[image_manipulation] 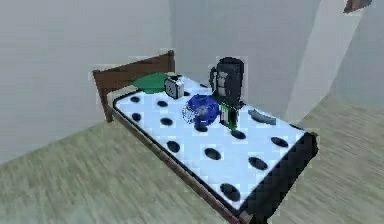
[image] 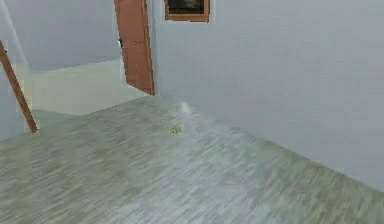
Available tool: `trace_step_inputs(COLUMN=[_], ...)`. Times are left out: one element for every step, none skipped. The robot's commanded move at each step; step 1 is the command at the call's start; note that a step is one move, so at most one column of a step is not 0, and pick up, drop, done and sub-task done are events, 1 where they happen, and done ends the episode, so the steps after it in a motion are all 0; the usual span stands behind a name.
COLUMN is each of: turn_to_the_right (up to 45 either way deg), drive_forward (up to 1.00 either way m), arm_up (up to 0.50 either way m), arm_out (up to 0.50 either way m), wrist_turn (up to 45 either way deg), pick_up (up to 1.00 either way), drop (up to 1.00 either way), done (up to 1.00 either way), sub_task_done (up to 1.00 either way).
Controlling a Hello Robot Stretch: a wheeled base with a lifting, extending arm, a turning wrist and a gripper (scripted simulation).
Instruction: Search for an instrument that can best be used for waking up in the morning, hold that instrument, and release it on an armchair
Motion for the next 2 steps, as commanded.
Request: trace_step_inputs(turn_to_the_right=[45.0,0.0], drive_forward=[0.00,0.75], arm_up=[0.00,0.00], arm_out=[0.00,0.00], wrist_turn=[0.0,0.0], pick_up=[0.00,0.00], drop=[0.00,0.00], done=[0.00,0.00], sub_task_done=[0.00,0.00])
